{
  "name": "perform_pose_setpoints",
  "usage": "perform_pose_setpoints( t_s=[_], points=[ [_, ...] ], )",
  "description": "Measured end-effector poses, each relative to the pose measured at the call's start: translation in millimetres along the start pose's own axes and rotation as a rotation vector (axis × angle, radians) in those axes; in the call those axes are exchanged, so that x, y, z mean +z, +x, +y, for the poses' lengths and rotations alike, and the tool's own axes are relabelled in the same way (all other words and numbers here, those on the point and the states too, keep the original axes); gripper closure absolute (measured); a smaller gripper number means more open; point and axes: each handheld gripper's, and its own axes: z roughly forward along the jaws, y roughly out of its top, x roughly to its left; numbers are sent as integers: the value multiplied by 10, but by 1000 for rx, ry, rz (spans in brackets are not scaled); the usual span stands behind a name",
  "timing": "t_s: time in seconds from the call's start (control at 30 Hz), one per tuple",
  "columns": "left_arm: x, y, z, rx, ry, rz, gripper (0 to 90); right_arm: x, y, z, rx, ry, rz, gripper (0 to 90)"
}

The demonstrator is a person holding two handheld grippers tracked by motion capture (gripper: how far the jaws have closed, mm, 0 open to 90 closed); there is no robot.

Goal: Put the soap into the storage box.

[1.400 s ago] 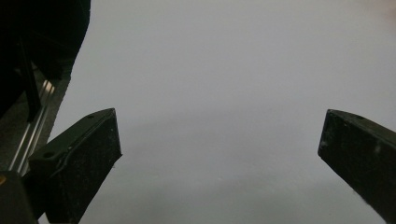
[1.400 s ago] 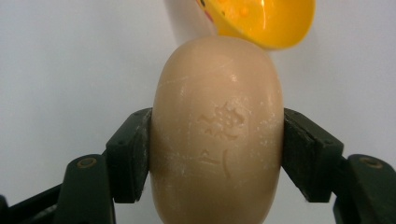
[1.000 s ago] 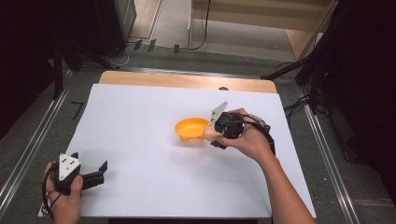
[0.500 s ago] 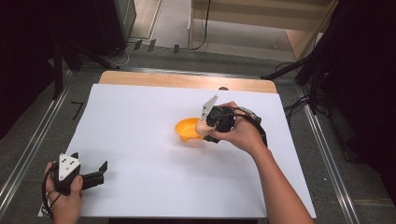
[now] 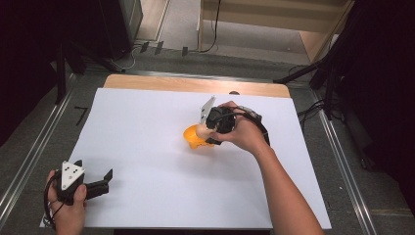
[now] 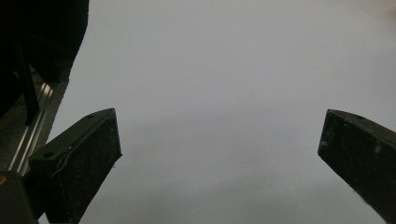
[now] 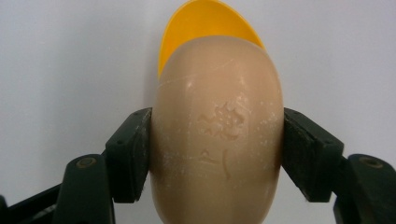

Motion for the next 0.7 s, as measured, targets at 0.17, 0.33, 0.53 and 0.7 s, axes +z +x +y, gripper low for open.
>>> perform_pose_setpoints(
  t_s=[0.17, 0.33, 0.53, 0.7],
  points=[
    [0, -2, -1, 2, -2, 1, 0, 53, -58, 36, 2, 6, 15, 324],
    [-2, -1, -2, -2, -4, 0, 0, 114, -113, 36, 20, 14, 38, 324],
    [-1, -1, -2, -1, -4, 0, 0, 164, -165, 33, 21, 15, 56, 323],
    [-2, -2, -2, -1, -5, -1, 0, 184, -172, 59, 15, 15, 67, 322]
  ],
)
